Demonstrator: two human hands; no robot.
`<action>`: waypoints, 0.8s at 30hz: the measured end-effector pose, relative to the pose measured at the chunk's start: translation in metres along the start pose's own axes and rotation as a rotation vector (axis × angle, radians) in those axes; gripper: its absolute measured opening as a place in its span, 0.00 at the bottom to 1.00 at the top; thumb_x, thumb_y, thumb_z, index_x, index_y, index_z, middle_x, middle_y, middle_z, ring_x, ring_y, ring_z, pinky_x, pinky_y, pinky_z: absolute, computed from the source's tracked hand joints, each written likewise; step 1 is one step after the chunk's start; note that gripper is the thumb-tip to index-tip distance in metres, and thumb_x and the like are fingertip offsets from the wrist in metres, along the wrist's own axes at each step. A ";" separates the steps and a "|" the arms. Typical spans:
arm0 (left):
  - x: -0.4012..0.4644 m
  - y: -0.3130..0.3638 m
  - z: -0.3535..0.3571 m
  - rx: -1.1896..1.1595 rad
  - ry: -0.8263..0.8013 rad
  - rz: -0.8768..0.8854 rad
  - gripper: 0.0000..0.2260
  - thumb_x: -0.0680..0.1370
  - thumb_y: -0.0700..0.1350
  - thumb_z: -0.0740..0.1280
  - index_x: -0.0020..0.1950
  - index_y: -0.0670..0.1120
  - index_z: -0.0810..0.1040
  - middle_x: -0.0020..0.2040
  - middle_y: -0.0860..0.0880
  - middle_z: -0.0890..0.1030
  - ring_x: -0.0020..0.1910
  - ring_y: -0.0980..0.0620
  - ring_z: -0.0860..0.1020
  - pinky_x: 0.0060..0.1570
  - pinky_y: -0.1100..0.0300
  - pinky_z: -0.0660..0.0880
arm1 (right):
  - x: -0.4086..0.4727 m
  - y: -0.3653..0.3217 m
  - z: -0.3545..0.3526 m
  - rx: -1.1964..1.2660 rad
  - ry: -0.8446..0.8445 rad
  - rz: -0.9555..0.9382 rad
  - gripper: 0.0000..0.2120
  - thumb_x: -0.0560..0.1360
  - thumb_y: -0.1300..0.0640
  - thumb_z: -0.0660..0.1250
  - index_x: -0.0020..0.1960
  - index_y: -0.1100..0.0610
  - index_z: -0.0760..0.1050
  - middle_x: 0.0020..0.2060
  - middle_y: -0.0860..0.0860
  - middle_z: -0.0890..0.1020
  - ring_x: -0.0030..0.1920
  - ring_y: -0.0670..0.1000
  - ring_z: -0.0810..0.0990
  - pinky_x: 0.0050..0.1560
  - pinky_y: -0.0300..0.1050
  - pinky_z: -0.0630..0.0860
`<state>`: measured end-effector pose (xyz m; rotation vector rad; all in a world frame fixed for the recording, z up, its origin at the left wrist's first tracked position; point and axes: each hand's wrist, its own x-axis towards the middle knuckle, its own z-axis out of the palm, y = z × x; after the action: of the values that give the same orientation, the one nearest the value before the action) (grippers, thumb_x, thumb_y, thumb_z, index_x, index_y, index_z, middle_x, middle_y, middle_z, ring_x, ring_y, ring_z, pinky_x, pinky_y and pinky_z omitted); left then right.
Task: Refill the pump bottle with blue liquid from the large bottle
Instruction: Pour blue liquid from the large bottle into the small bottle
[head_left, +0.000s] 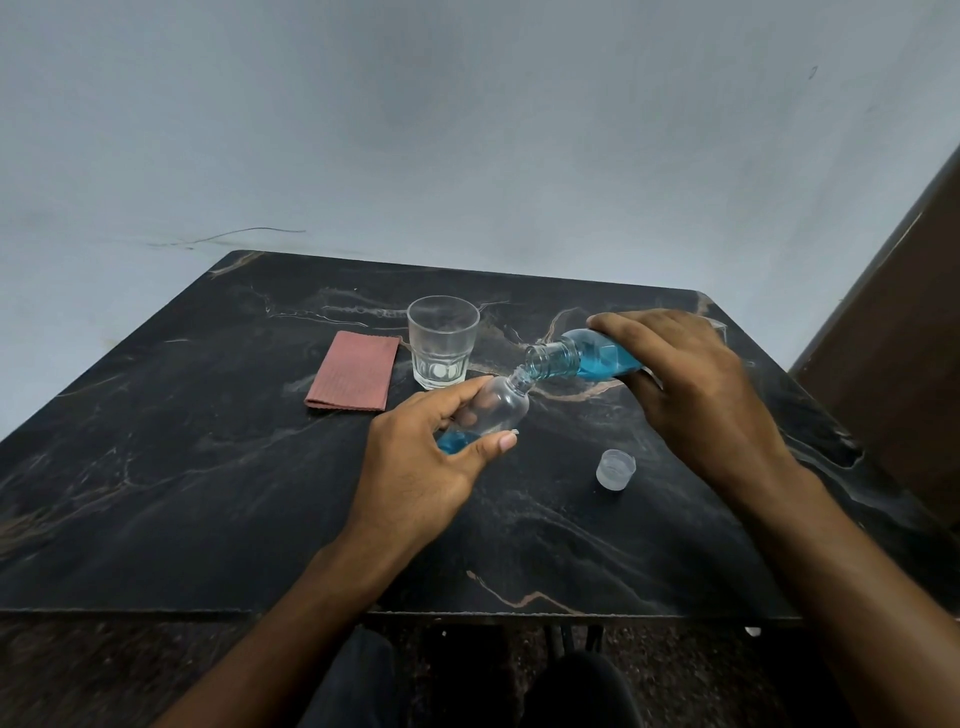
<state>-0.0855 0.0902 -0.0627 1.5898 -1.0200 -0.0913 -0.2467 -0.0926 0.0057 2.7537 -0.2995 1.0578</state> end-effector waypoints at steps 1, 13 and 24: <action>0.000 0.000 0.000 0.001 -0.001 0.000 0.27 0.69 0.45 0.81 0.67 0.55 0.80 0.54 0.63 0.84 0.53 0.65 0.82 0.53 0.74 0.76 | 0.000 0.000 0.000 -0.002 0.000 0.001 0.22 0.73 0.66 0.74 0.66 0.60 0.77 0.58 0.55 0.83 0.58 0.57 0.80 0.61 0.52 0.73; 0.001 0.000 0.000 -0.001 0.000 0.009 0.27 0.69 0.45 0.81 0.67 0.55 0.80 0.53 0.63 0.83 0.54 0.67 0.81 0.52 0.76 0.75 | 0.001 0.000 -0.001 -0.021 -0.007 -0.004 0.23 0.73 0.66 0.74 0.66 0.60 0.77 0.59 0.55 0.83 0.58 0.57 0.79 0.60 0.51 0.73; 0.002 -0.001 -0.001 0.011 0.002 0.020 0.27 0.69 0.46 0.80 0.67 0.53 0.81 0.54 0.63 0.83 0.54 0.66 0.81 0.53 0.75 0.76 | 0.003 0.001 -0.002 -0.012 0.007 -0.022 0.22 0.72 0.67 0.74 0.66 0.61 0.78 0.57 0.55 0.83 0.57 0.59 0.80 0.59 0.53 0.73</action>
<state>-0.0834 0.0894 -0.0621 1.5885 -1.0364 -0.0705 -0.2459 -0.0940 0.0093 2.7363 -0.2732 1.0563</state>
